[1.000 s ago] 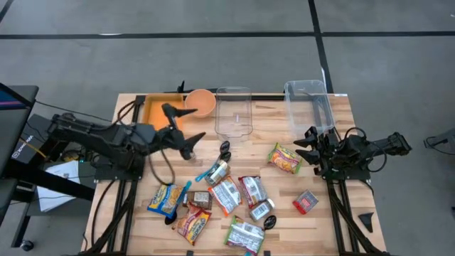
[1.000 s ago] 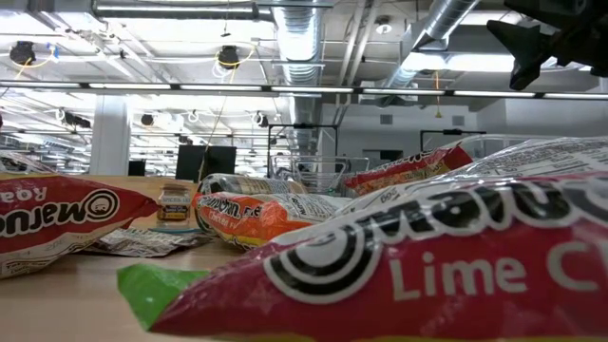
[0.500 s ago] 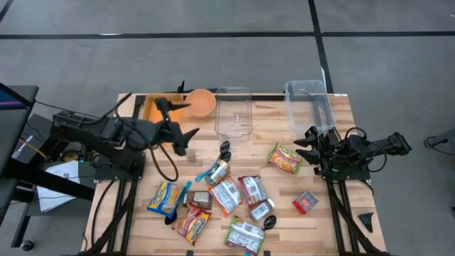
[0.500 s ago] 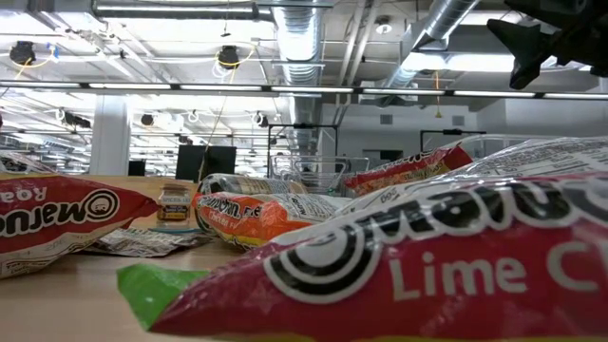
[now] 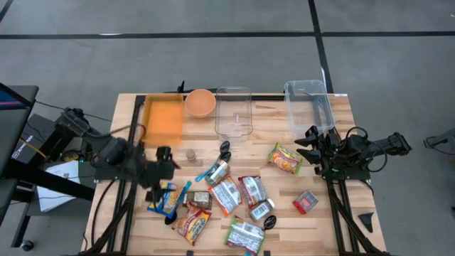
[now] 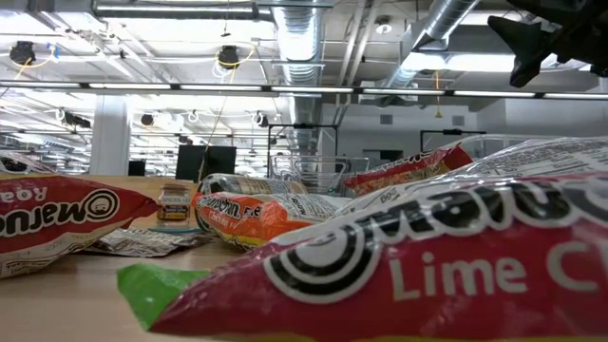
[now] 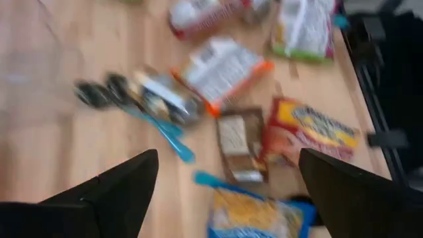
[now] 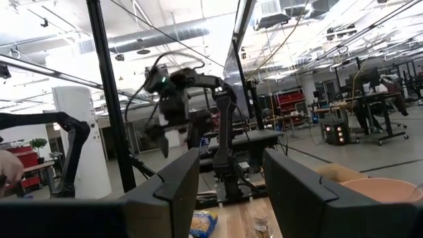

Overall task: Pick & Place Food Item
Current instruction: Put the blue noodle pack into the transparent container

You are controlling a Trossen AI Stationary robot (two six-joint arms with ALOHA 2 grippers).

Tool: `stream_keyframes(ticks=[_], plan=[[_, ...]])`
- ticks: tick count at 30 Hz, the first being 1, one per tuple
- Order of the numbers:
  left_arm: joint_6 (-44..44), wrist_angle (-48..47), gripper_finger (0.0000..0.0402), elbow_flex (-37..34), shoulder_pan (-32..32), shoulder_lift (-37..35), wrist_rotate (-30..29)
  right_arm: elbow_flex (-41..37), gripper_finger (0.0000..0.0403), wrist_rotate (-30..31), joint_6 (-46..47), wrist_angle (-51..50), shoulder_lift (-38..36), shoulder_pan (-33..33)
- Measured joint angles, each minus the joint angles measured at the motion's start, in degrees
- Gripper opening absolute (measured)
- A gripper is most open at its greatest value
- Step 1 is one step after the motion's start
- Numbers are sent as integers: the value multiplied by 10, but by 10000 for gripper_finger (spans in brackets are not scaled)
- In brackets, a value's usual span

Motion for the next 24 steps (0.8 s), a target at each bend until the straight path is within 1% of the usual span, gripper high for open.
stream_keyframes(ticks=[3, 7, 11, 14, 18, 22, 24], plan=[[-64, -1, 352, -33, -20, 0, 0, 0, 163, 0, -12, 0, 0, 0], [-157, 0, 347, -79, -28, 0, 0, 0, 163, 0, -13, 1, 0, 0], [-213, 0, 342, -140, -27, 0, 4, 0, 163, 0, -21, 2, 0, 0], [-267, 0, 340, -180, -15, 4, 44, 0, 163, 0, -26, 10, 0, 0], [-310, 6, 336, -217, 1, 8, 99, 0, 163, 0, -38, 19, 0, 0], [-311, 57, 327, -243, 14, 11, 131, 0, 163, 0, -44, 27, 0, 0], [-311, 85, 320, -251, 15, 11, 136, 0, 163, 0, -49, 35, 0, 0]])
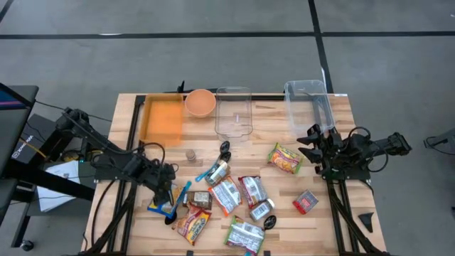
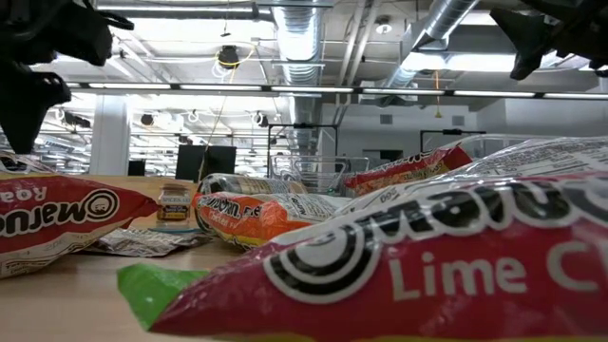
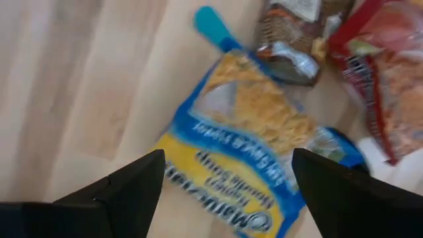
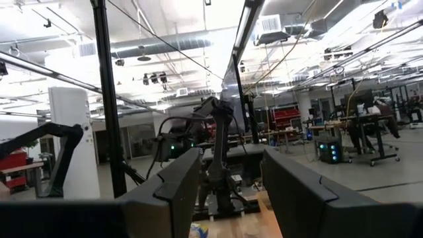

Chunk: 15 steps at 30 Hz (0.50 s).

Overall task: Pick & Place Food Item
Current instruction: Put the blue noodle pack into the transparent container

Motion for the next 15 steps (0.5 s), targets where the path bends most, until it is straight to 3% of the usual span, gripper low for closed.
stream_keyframes(ticks=[9, 15], plan=[[-91, 17, 285, -25, -2, 28, 67, 0, 163, 0, -45, 20, 0, 0], [-103, 22, 261, -30, -2, 79, 100, 0, 163, 0, -73, 45, 0, 0]])
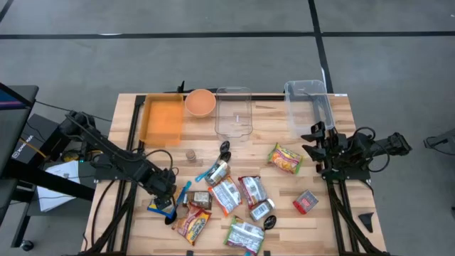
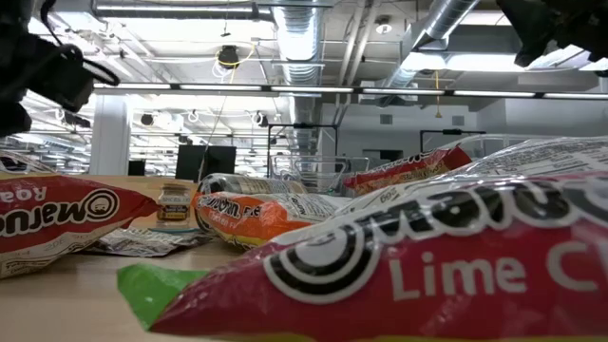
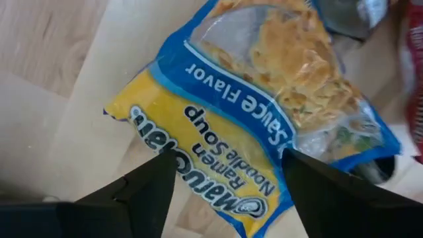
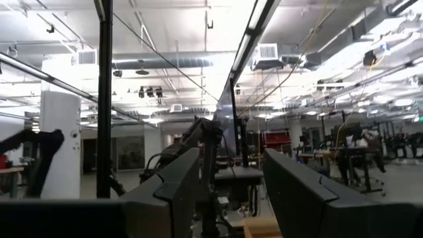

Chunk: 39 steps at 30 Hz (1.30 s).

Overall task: Pick & Place Food Item
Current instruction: Put the blue noodle pack into the transparent container

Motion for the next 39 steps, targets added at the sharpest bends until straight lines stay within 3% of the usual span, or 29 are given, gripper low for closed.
stream_keyframes(ticks=[12, 29, 34, 39], plan=[[0, 3, 194, 1, 1, 25, 1, 0, 163, 0, -28, 19, 0, 0], [24, 37, 35, 0, 6, -45, -46, 0, 163, 0, -28, 16, 0, 0], [31, 45, 45, 0, 5, -45, -46, 0, 163, 0, -28, 14, 0, 0], [31, 44, 107, 0, 5, -45, -46, 0, 163, 0, -28, 10, 0, 0]])
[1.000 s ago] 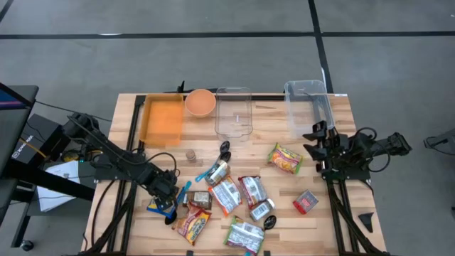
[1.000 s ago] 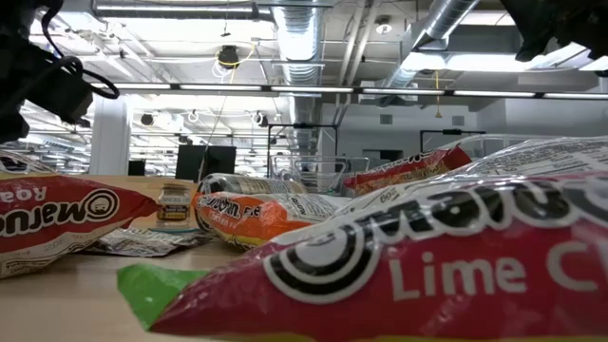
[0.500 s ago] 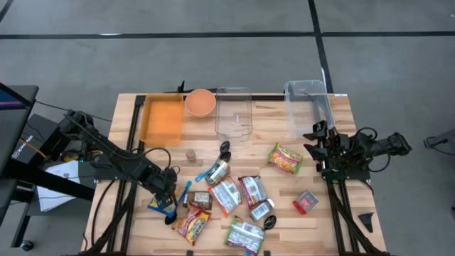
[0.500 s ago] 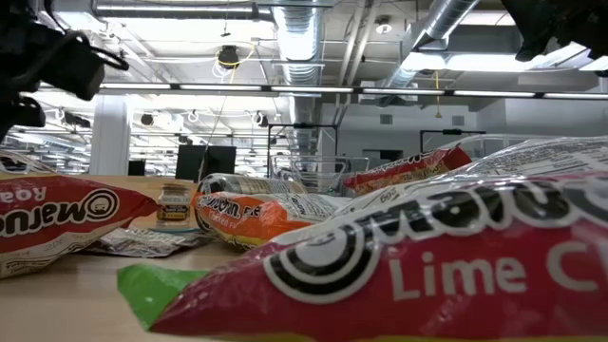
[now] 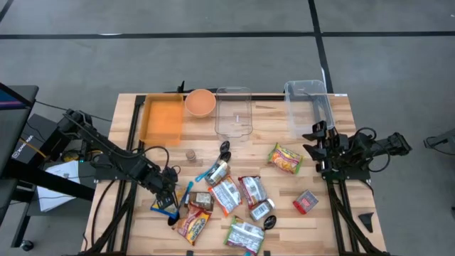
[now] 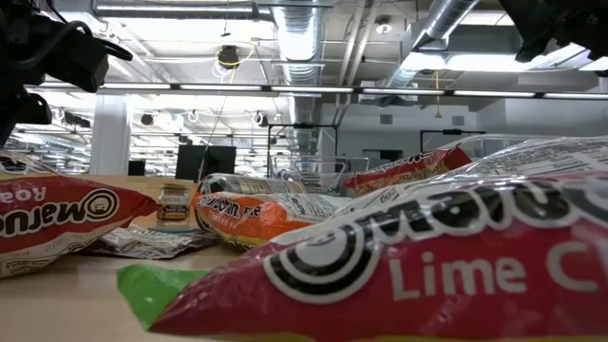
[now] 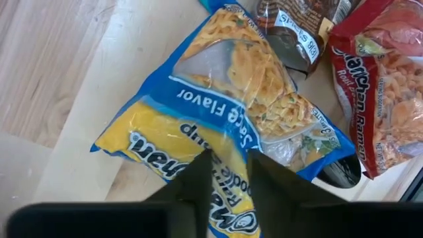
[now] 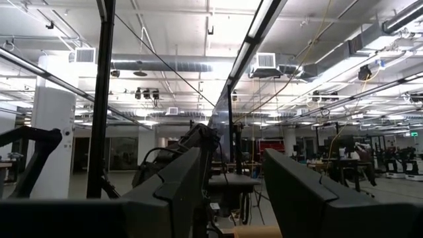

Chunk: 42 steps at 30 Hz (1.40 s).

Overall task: Pick & Place Food Item
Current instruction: Put the blue noodle pack into the transparent container

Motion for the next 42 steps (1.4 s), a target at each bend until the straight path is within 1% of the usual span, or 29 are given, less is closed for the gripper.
stream_keyframes(ticks=[5, 8, 11, 14, 17, 20, 23, 28, 29, 35, 42], plan=[[0, 0, 179, 0, 0, 0, 0, 0, 163, 0, 0, -3, 0, 0], [0, 0, 210, 0, 0, 0, 0, 0, 163, 0, 0, -4, 0, 0], [-1, -1, 224, 0, 0, 9, 0, 0, 163, 0, 0, -4, 0, 0], [-10, 4, 223, -10, 0, 25, 11, 0, 163, 0, 1, -4, 0, 0], [-13, 5, 209, -23, 0, 43, 38, 0, 163, 0, 2, -4, 0, 0], [-12, 14, 178, -29, 0, 50, 51, 0, 163, 0, 2, -4, 0, 0], [4, 13, 127, -31, 2, 44, 51, 0, 163, 0, 2, -4, 0, 0], [32, 25, 22, -33, 15, 19, 36, 0, 163, 0, 2, -4, 0, 0], [37, 26, 12, -33, 17, 13, 30, 0, 163, 0, 2, -4, 0, 0], [67, 41, 1, -34, 18, -7, -3, 0, 163, 0, 2, -4, 0, 0], [90, 40, 0, -34, 17, -25, -33, 0, 163, 0, 1, -4, 0, 0]])
